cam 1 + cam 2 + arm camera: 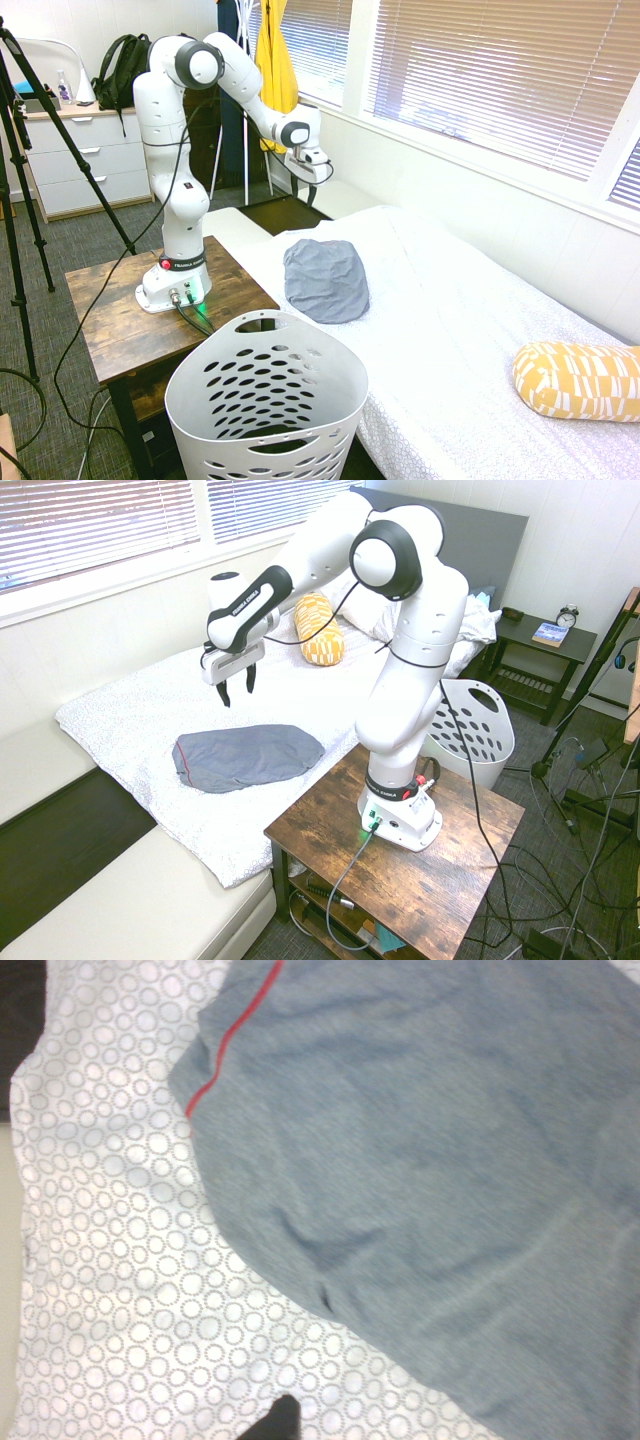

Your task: Put my clothes in the laundry bag

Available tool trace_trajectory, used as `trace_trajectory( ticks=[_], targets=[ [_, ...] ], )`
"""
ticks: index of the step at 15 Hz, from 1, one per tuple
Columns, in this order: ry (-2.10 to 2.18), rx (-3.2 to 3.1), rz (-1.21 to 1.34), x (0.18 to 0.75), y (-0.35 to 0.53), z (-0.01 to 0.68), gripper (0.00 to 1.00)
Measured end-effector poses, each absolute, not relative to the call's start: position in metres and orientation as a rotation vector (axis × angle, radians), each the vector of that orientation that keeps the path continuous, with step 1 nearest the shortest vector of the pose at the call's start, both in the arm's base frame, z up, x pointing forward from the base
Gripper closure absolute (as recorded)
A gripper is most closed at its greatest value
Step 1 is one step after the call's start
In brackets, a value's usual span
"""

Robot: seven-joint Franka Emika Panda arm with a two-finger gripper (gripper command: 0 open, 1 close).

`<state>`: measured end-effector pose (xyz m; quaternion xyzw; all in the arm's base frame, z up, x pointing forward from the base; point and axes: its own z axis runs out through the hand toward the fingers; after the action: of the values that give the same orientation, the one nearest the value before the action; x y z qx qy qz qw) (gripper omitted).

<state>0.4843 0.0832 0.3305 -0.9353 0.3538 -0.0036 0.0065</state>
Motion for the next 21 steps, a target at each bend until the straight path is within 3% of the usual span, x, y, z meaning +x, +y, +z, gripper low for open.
trace_trajectory(
  ticks=[13,21],
  targets=[
    [0.927,-3.107,0.068,0.596,0.177,0.129,0.00],
    [0.831,-3.245,0.116,0.617,0.214,0.068,0.00]
  ],
)
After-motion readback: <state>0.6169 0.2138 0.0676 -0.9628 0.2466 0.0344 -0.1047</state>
